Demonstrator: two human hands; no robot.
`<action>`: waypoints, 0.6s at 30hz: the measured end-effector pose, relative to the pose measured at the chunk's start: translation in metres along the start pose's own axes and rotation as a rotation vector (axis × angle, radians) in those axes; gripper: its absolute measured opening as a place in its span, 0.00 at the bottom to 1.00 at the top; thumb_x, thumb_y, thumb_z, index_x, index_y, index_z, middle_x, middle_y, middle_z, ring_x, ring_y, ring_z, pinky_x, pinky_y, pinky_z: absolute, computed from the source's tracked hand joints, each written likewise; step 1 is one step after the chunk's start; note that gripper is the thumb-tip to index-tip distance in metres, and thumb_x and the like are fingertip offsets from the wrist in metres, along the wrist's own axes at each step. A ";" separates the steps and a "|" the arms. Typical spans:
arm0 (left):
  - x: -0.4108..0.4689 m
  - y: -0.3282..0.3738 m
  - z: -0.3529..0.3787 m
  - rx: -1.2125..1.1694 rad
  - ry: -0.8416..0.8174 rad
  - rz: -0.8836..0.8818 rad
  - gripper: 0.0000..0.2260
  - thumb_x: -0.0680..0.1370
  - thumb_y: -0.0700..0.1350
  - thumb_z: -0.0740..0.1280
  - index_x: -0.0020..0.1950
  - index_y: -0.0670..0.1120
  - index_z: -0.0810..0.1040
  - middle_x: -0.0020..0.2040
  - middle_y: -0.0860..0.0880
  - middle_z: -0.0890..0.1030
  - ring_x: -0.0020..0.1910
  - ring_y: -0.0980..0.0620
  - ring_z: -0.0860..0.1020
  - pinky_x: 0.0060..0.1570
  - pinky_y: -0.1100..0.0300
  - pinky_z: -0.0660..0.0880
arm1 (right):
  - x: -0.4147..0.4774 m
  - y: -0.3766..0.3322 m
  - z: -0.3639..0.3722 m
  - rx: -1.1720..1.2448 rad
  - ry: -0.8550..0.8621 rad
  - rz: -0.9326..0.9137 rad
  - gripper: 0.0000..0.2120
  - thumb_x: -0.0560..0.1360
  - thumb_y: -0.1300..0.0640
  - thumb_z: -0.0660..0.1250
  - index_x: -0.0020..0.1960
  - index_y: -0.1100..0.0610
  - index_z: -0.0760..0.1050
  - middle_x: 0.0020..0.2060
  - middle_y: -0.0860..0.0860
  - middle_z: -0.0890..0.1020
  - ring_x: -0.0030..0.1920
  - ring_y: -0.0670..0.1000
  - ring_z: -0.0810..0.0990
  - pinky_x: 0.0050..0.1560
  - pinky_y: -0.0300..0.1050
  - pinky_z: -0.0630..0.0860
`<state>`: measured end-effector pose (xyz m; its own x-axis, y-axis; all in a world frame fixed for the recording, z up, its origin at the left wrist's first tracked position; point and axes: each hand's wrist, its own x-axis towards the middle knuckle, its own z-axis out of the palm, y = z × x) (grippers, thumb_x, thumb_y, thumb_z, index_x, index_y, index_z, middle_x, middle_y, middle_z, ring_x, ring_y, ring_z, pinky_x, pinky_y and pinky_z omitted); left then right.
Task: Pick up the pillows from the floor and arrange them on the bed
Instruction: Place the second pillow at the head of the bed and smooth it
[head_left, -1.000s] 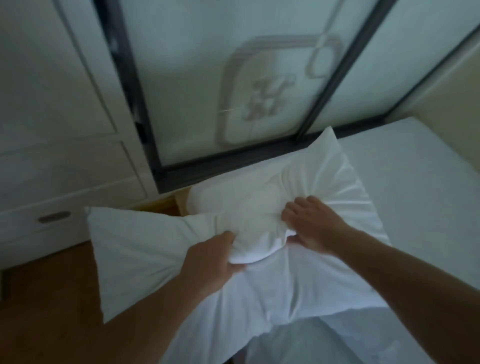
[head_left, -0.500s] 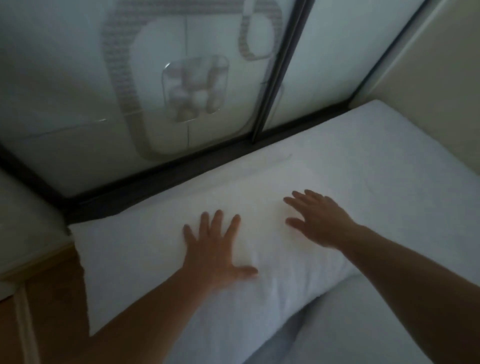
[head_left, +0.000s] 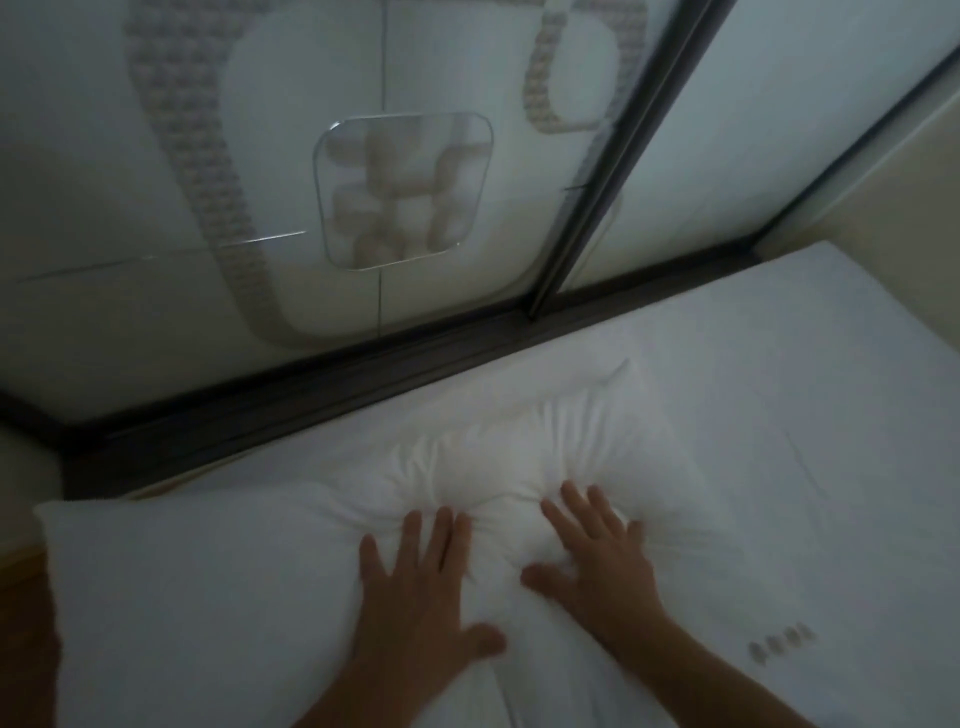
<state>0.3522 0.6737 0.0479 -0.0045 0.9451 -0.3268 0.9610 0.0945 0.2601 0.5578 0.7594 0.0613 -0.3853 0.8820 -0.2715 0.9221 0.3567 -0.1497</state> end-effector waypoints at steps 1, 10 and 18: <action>0.004 0.002 0.002 0.008 0.008 -0.010 0.48 0.65 0.75 0.55 0.75 0.52 0.40 0.78 0.50 0.48 0.75 0.44 0.46 0.65 0.31 0.43 | 0.002 -0.002 0.008 0.011 0.075 -0.025 0.35 0.67 0.28 0.59 0.69 0.42 0.65 0.74 0.46 0.61 0.74 0.55 0.56 0.64 0.68 0.59; -0.004 0.036 -0.013 0.129 0.190 -0.002 0.25 0.63 0.49 0.78 0.59 0.46 0.80 0.56 0.45 0.83 0.53 0.44 0.81 0.45 0.30 0.74 | -0.009 0.005 0.015 0.169 0.282 -0.134 0.20 0.65 0.63 0.72 0.56 0.52 0.77 0.59 0.52 0.80 0.63 0.61 0.74 0.57 0.69 0.70; -0.028 0.033 -0.017 0.122 0.149 0.026 0.26 0.79 0.58 0.45 0.63 0.48 0.75 0.59 0.46 0.81 0.55 0.45 0.80 0.49 0.33 0.73 | -0.024 0.005 -0.010 0.165 0.376 -0.130 0.19 0.58 0.65 0.79 0.46 0.53 0.82 0.46 0.51 0.85 0.49 0.57 0.83 0.46 0.60 0.79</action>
<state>0.3795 0.6552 0.0810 -0.0114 0.9834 -0.1813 0.9876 0.0394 0.1520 0.5720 0.7432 0.0767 -0.4300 0.8948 0.1201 0.8372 0.4450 -0.3179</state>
